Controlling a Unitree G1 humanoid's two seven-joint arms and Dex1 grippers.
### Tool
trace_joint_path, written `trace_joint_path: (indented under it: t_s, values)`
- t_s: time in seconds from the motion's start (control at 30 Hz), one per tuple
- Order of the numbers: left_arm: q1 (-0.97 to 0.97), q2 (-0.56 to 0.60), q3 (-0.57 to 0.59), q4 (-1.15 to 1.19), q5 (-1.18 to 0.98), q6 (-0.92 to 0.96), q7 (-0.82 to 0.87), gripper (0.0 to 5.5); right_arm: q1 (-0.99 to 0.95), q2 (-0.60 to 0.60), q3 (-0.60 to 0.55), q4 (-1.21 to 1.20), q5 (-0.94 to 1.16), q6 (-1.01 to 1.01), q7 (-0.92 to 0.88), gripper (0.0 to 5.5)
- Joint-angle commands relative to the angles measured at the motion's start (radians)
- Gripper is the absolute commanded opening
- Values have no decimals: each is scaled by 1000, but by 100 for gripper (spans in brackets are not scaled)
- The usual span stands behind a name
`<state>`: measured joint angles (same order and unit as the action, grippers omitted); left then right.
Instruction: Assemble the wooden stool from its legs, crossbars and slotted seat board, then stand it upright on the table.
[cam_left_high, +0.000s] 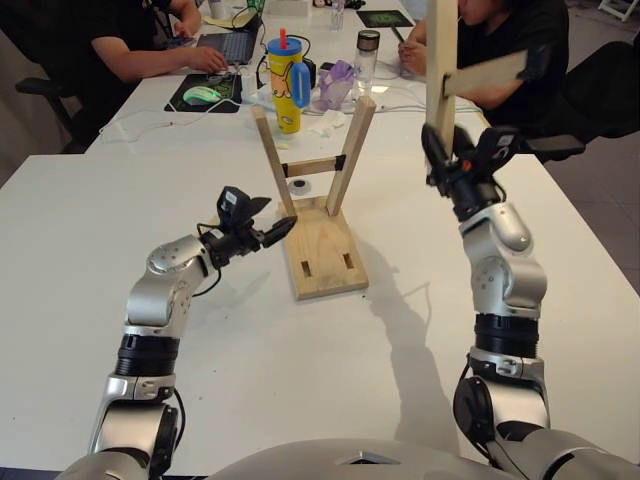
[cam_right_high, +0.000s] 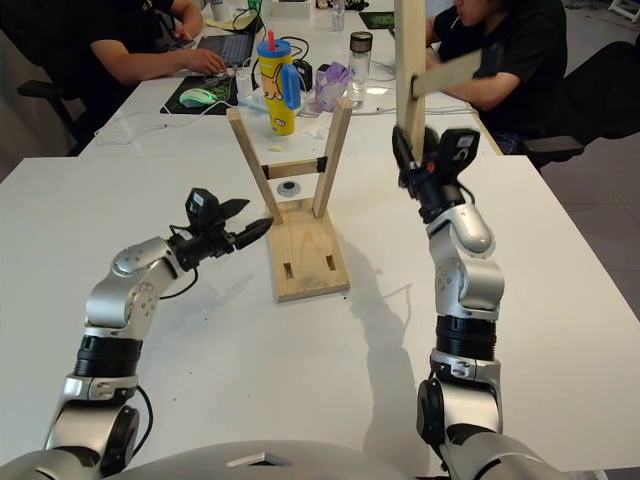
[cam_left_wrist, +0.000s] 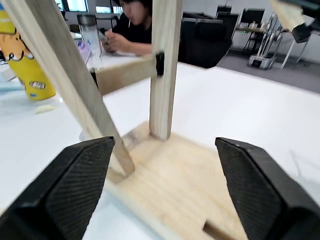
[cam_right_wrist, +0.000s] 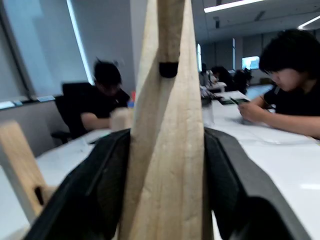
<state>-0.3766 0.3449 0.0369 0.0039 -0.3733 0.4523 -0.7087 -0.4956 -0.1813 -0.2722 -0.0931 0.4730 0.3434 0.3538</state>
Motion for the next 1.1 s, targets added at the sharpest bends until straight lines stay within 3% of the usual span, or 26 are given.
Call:
trace_joint_path:
  t_s: [0.03, 0.2, 0.3, 0.53, 0.8, 1.1]
  values:
    - [-26, 8, 96, -59, -187, 118, -54, 398, -47, -27, -54, -143, 341, 228, 55, 204]
    - [-58, 20, 232, -147, -585, 368, -97, 481, 40, -151, -24, -201, 713, 558, 193, 204]
    - [-92, 35, 254, -152, -741, 474, -100, 513, 101, -212, 9, -200, 792, 665, 264, 204]
    - [-180, 41, 302, -84, -909, 553, -23, 513, 130, -301, 75, -165, 804, 748, 394, 204]
    - [-198, 70, 277, -75, -936, 592, -23, 513, 162, -358, 133, -186, 771, 760, 490, 204]
    - [-183, 145, 229, -82, -917, 651, -92, 383, 164, -375, 149, -189, 754, 758, 525, 204]
